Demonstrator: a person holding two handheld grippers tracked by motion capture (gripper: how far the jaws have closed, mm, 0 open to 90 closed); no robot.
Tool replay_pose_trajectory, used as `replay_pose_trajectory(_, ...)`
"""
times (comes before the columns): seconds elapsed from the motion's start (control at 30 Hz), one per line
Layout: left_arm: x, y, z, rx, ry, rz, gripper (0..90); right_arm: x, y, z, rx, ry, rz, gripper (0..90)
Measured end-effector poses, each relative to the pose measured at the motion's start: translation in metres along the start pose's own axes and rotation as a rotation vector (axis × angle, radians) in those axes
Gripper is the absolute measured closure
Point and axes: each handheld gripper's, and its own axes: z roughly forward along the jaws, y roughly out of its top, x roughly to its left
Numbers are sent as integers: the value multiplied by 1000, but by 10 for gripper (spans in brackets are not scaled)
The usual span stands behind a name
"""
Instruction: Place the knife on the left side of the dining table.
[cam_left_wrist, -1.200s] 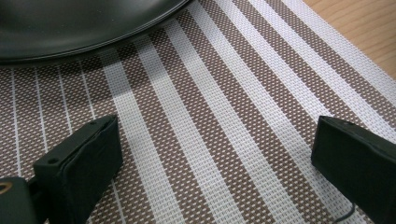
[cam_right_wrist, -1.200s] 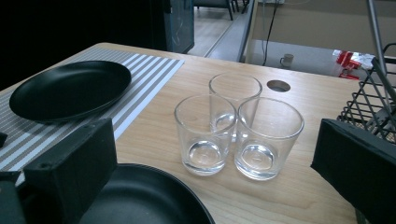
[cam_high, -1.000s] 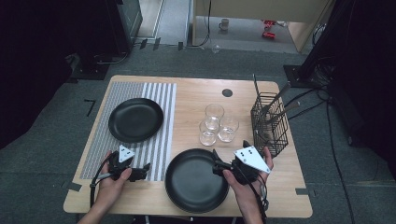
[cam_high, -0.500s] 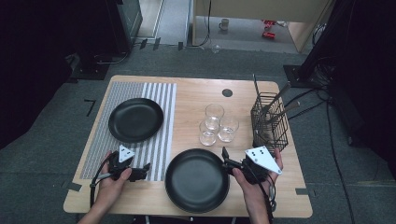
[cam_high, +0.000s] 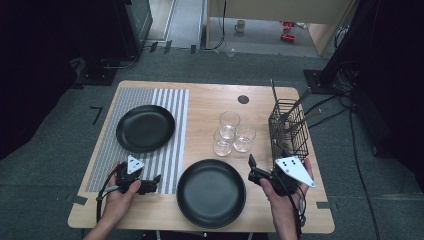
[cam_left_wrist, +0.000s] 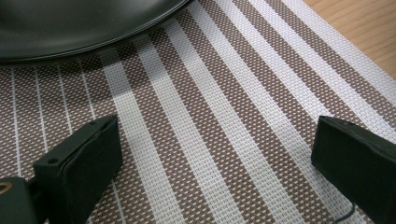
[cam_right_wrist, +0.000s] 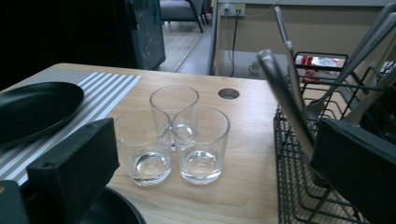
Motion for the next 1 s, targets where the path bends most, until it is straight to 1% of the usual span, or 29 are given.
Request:
replay_pose_trajectory(0.1,0,0,0,0,0,0,18,-3,1,0,-7,-9,-3,6)
replay_pose_trajectory(0.17,0,0,0,0,0,0,18,-5,2,0,-15,-28,-11,38)
replay_pose_trajectory(0.3,0,0,0,0,0,0,18,-11,4,1,-18,-66,-23,67)
replay_pose_trajectory(0.47,0,0,0,1,0,1,18,-17,5,5,-20,-112,-17,139)
replay_pose_trajectory(0.53,0,0,0,1,0,1,18,-19,6,6,-19,-118,-20,172)
replay_pose_trajectory(0.63,0,0,0,2,0,2,18,-21,8,8,-5,-111,-19,237)
replay_pose_trajectory(0.7,0,0,0,2,0,2,18,-23,8,10,1,-115,-27,254)
replay_pose_trajectory(0.77,0,0,0,2,0,2,18,-24,7,12,4,-126,-36,303)
replay_pose_trajectory(0.83,0,0,0,2,-1,2,18,-25,7,13,11,-120,-37,322)
replay_pose_trajectory(0.9,0,0,0,1,-1,2,18,-27,5,13,11,-130,-41,347)
replay_pose_trajectory(1.0,0,0,0,2,-1,2,18,-29,2,14,-3,-144,-56,411)
